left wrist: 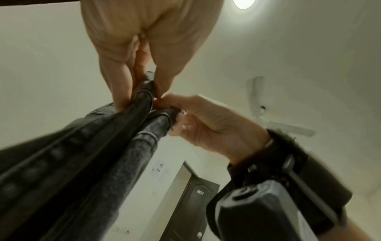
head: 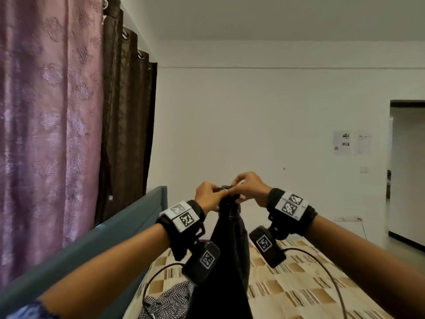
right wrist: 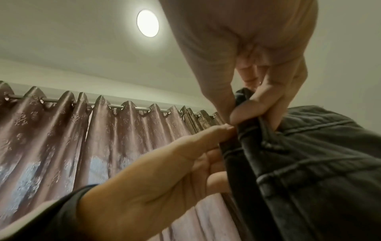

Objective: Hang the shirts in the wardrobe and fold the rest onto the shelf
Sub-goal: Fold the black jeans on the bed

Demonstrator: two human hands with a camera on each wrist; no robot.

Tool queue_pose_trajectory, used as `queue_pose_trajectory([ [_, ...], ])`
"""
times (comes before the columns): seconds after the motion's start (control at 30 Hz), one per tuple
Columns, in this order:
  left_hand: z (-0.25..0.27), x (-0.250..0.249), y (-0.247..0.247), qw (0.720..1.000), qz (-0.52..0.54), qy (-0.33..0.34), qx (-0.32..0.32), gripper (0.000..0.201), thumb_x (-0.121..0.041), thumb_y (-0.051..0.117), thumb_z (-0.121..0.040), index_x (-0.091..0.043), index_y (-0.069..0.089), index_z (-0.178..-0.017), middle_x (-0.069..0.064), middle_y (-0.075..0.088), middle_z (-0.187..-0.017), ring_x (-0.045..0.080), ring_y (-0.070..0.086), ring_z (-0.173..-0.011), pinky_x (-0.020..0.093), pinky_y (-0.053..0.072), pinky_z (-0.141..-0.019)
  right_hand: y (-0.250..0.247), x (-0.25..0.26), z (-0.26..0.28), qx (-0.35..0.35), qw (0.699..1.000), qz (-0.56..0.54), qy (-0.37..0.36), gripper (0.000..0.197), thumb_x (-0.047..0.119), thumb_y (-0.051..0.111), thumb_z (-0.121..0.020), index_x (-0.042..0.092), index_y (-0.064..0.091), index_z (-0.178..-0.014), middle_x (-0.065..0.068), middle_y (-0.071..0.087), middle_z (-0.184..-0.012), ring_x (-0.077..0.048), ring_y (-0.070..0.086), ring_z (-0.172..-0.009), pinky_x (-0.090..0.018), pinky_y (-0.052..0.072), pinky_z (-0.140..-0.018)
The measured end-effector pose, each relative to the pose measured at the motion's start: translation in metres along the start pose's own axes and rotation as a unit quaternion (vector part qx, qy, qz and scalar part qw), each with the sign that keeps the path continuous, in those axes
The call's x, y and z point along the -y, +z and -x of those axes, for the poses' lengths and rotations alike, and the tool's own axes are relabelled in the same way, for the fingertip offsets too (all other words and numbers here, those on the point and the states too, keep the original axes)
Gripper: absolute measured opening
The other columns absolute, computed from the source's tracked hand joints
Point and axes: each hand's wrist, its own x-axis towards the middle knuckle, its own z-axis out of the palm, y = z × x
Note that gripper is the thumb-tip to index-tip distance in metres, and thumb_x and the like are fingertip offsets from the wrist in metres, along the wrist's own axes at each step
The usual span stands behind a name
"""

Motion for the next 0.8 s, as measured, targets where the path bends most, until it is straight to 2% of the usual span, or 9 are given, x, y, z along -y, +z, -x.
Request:
queue_pose_trajectory([
  [0.13,0.004,-0.016,-0.003,0.998,0.052,0.005,0.045,0.032,-0.019,0.065,-0.087,0.006,0.063,-0.108,0.025,0.066,-0.104,0.026,0.068,-0.075,0.040,0.059,-0.074,-0.015,0.009,0.005,0.040,0.994,-0.094,0.027,0.015,-0.007,0.063,-0.082,0.000,0.055,-0.072,-0.013,0.055,-0.074,-0.021,0.060,-0.064,-0.019,0.054,-0.049],
  [0.3,0.013,-0.020,0.000,0.997,-0.029,0.053,0.055,0.055,-0.031,0.086,-0.061,-0.003,0.066,-0.104,0.010,0.070,-0.098,0.023,0.067,-0.091,0.040,0.056,-0.082,-0.016,0.013,0.007,0.012,0.997,-0.069,0.017,0.016,-0.010,0.063,-0.081,0.002,0.056,-0.073,-0.012,0.055,-0.075,-0.020,0.060,-0.061,-0.023,0.055,-0.049],
  [0.4,0.015,-0.021,0.009,0.991,-0.110,0.075,-0.003,0.051,-0.026,0.088,-0.058,-0.007,0.061,-0.096,-0.001,0.064,-0.088,0.013,0.060,-0.081,0.022,0.047,-0.068,-0.016,0.022,0.007,0.029,0.990,-0.136,0.016,0.012,-0.012,0.055,-0.085,-0.002,0.056,-0.092,-0.017,0.055,-0.084,-0.025,0.062,-0.068,-0.026,0.057,-0.056],
  [0.47,0.011,-0.014,0.011,0.992,-0.105,0.063,-0.042,0.047,-0.017,0.087,-0.060,-0.004,0.062,-0.098,0.004,0.064,-0.090,0.018,0.060,-0.082,0.024,0.045,-0.065,-0.020,0.026,0.006,0.093,0.987,-0.134,0.006,0.028,-0.014,0.047,-0.087,-0.003,0.050,-0.112,-0.021,0.055,-0.087,-0.031,0.061,-0.076,-0.030,0.059,-0.069],
  [0.53,0.008,-0.005,0.008,0.995,-0.065,0.049,-0.063,0.046,-0.005,0.083,-0.061,0.000,0.064,-0.102,0.011,0.067,-0.096,0.023,0.061,-0.086,0.027,0.047,-0.069,-0.027,0.025,0.002,0.145,0.987,-0.074,-0.003,0.040,-0.013,0.048,-0.086,-0.002,0.045,-0.125,-0.027,0.058,-0.099,-0.032,0.061,-0.083,-0.032,0.056,-0.079],
  [0.6,0.006,0.000,0.005,0.997,-0.034,0.045,-0.055,0.047,0.001,0.081,-0.061,-0.001,0.065,-0.105,0.013,0.067,-0.100,0.025,0.063,-0.091,0.030,0.051,-0.076,-0.031,0.016,-0.008,0.131,0.982,0.128,-0.048,0.059,-0.005,0.064,-0.082,0.005,0.040,-0.135,-0.023,0.053,-0.123,-0.029,0.057,-0.103,-0.035,0.049,-0.092],
  [0.63,0.006,0.000,0.005,0.998,-0.021,0.051,-0.044,0.047,0.004,0.080,-0.061,-0.001,0.065,-0.106,0.013,0.067,-0.102,0.027,0.063,-0.094,0.034,0.053,-0.082,-0.030,0.008,-0.014,0.119,0.953,0.268,-0.083,0.069,0.001,0.072,-0.078,0.009,0.039,-0.138,-0.018,0.049,-0.131,-0.028,0.051,-0.114,-0.035,0.043,-0.098],
  [0.7,0.006,-0.001,0.004,0.997,-0.001,0.075,-0.012,0.047,0.008,0.078,-0.061,-0.003,0.064,-0.104,0.014,0.067,-0.103,0.031,0.064,-0.098,0.043,0.052,-0.089,-0.023,-0.009,-0.023,0.134,0.885,0.425,-0.136,0.071,0.009,0.079,-0.071,0.009,0.045,-0.133,-0.013,0.052,-0.127,-0.028,0.047,-0.118,-0.036,0.039,-0.098],
  [0.8,0.003,0.003,-0.004,0.994,0.029,0.101,0.018,0.047,0.013,0.074,-0.065,-0.005,0.063,-0.107,0.013,0.066,-0.104,0.032,0.063,-0.101,0.043,0.051,-0.092,-0.025,-0.021,-0.029,0.133,0.905,0.374,-0.152,0.046,0.006,0.079,-0.069,0.004,0.058,-0.110,-0.010,0.062,-0.101,-0.025,0.056,-0.096,-0.029,0.042,-0.078],
])
